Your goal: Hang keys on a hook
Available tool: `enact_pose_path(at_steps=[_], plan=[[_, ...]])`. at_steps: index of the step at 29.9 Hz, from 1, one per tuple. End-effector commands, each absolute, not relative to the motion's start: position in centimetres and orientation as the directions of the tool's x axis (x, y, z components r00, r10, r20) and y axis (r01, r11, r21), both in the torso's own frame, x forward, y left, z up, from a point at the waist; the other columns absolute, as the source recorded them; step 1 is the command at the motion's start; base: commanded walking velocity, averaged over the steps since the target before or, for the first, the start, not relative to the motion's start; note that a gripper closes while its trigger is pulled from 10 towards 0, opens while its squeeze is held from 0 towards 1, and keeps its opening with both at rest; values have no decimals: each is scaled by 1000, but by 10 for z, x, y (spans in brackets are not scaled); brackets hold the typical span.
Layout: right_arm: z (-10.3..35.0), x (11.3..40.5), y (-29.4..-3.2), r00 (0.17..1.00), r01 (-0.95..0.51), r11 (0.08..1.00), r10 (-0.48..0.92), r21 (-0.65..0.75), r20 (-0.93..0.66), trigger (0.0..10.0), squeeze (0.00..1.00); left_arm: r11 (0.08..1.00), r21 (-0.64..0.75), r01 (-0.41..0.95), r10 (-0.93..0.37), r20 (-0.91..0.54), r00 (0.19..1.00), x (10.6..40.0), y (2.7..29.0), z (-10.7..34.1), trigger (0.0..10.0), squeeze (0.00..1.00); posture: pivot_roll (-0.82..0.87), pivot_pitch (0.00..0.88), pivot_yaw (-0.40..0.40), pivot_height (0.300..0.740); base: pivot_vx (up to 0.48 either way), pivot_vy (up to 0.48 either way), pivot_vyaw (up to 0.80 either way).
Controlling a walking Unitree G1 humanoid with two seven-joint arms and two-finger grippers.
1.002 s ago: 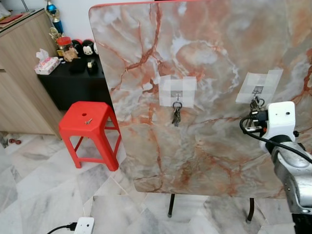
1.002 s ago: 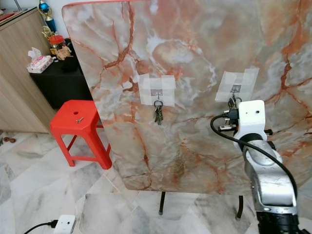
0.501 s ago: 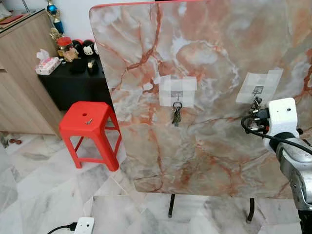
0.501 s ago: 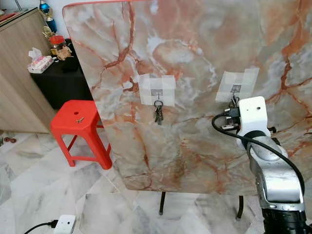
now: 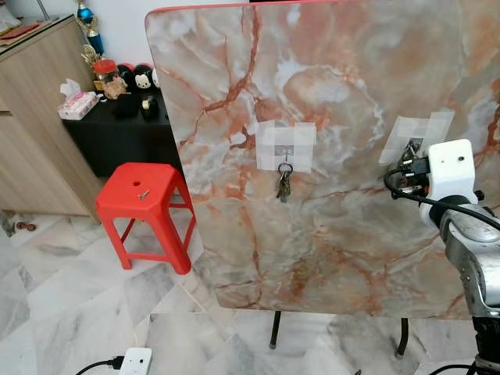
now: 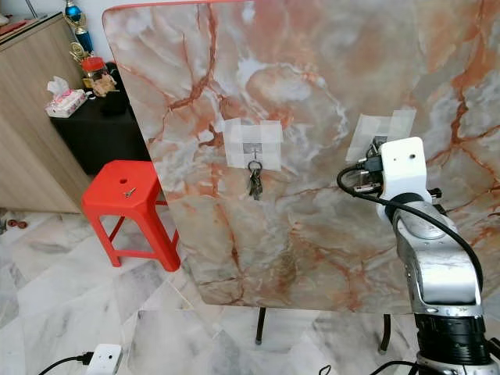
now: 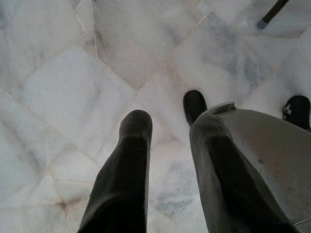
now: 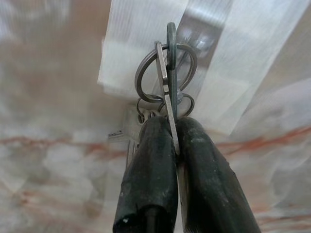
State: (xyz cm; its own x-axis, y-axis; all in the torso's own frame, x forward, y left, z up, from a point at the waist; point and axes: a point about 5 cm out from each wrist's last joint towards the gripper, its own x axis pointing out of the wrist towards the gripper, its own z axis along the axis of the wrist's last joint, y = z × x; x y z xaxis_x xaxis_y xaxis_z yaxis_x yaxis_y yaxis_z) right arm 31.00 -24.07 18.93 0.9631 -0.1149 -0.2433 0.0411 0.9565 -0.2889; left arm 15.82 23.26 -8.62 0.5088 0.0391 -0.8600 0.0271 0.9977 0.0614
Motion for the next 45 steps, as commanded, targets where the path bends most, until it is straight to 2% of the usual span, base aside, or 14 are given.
enact_pose_path(at_steps=[1,23,24,25,26,27,39,45], plan=[[197,313,-240,965,36,952,-113,-305,-238,10000,0,995,81,50,46,-868,494,155,238,-86,10000,0,-135,0,55,740,0,0,0],[186,312,-236,952,17,950,-110,-310,-285,10000,0,994,88,70,42,-868,495,154,239,-86,10000,0,-131,0,63,740,0,0,0],[186,312,-236,952,16,951,-109,-310,-285,10000,369,994,88,71,42,-868,495,154,239,-86,10000,0,-131,0,63,740,0,0,0],[186,312,-236,952,17,951,-110,-310,-285,10000,639,994,88,71,41,-868,495,155,239,-86,10000,0,-130,0,62,740,0,0,0],[186,312,-236,952,18,951,-111,-310,-285,10000,639,994,88,71,41,-868,495,155,239,-86,10000,0,-130,0,62,740,0,0,0],[186,312,-236,952,18,951,-111,-310,-284,10000,1000,994,87,70,41,-868,495,155,239,-86,10000,0,-129,0,60,740,0,0,0],[187,310,-223,961,-56,951,-31,-305,-276,10000,1000,994,83,70,38,-868,495,155,239,-86,10000,0,-132,0,58,740,0,0,0],[190,299,-211,963,-145,957,78,-253,-259,10000,1000,994,80,70,36,-869,494,154,238,-86,10000,0,-133,0,53,740,0,0,0]])
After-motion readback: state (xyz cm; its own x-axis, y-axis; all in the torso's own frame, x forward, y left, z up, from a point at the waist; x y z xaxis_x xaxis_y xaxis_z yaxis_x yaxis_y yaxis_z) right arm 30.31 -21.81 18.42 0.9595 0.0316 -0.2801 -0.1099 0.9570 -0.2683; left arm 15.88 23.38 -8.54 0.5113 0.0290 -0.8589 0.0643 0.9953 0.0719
